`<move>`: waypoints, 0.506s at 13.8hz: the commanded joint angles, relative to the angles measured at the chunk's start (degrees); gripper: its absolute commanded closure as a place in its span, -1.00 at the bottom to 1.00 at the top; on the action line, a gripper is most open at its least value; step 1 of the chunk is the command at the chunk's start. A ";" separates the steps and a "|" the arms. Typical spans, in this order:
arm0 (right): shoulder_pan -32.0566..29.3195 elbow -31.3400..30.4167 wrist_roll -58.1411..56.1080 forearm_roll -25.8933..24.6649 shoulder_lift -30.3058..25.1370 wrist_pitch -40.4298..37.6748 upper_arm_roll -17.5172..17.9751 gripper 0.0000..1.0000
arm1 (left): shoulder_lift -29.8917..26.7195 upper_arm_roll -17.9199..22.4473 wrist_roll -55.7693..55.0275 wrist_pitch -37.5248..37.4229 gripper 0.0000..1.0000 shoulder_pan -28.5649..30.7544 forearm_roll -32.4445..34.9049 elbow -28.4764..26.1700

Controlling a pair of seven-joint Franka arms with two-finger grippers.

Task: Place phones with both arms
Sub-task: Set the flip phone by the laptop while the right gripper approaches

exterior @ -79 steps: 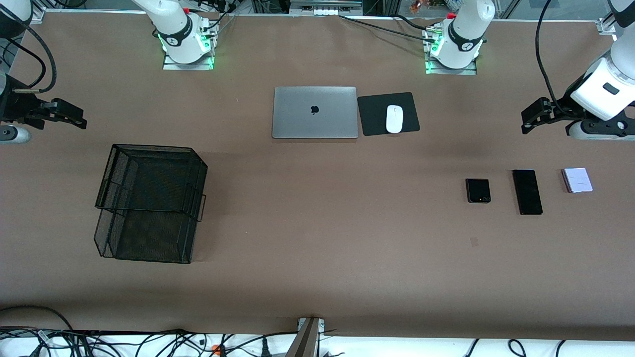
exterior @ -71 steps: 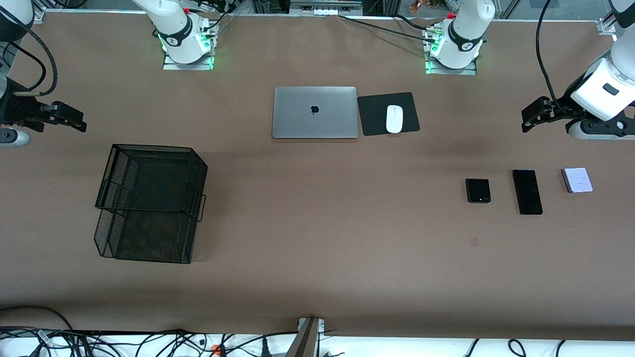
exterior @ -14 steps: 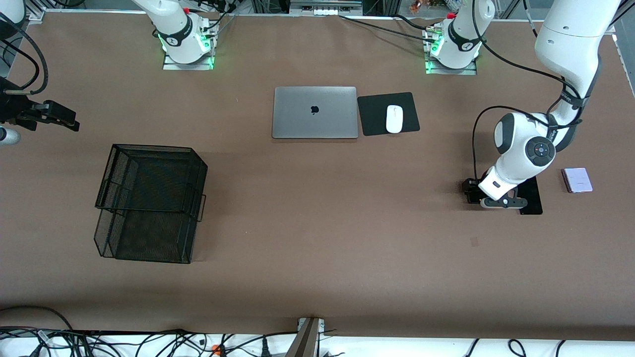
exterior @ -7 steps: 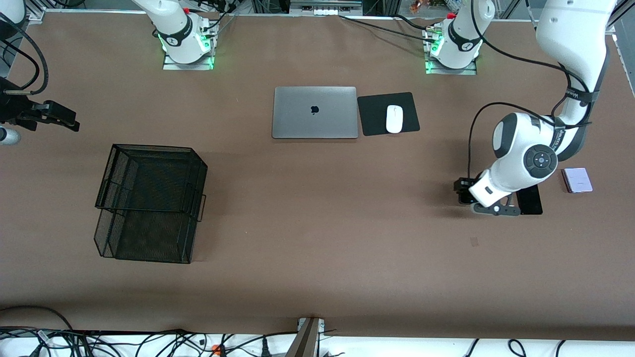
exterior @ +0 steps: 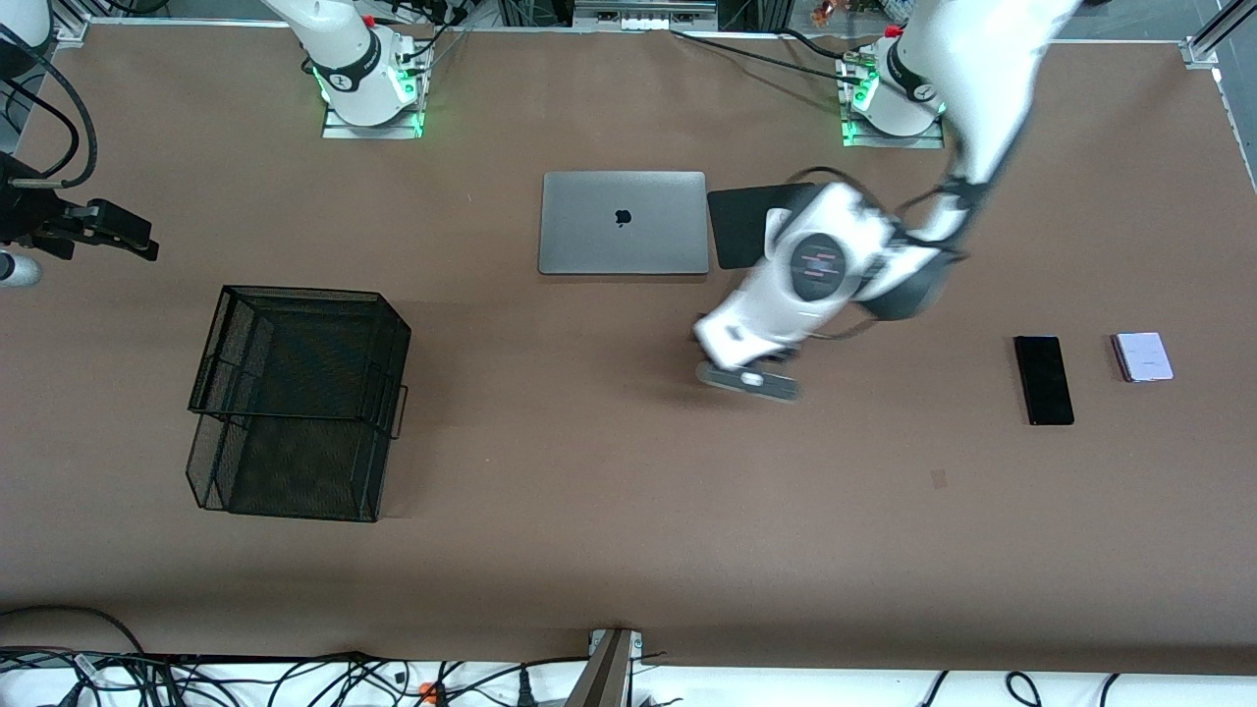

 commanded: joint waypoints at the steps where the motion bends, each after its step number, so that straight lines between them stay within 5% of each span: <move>1: -0.41 -0.75 -0.60 -0.68 -0.63 0.65 0.44 -1.00 | 9.30 0.80 -6.63 8.56 0.23 -4.79 0.92 7.95; 3: -0.41 -0.75 -0.69 -0.68 -0.55 0.65 0.44 -1.00 | 11.32 0.80 -7.51 13.62 0.18 -6.63 0.74 6.19; 4: -0.41 -0.75 -0.69 -0.68 -0.55 0.65 0.44 -1.00 | 11.68 0.80 -8.39 13.63 -0.18 -6.81 0.74 6.19; 5: -0.41 -0.75 -0.69 -0.68 -0.55 0.73 0.44 -1.00 | 11.51 0.80 -8.22 13.28 -0.99 -6.64 0.83 5.93; 7: -0.41 -0.84 -0.69 -0.68 -0.46 0.73 0.44 -1.00 | 9.76 0.71 -8.40 11.01 -1.00 -5.24 0.83 5.75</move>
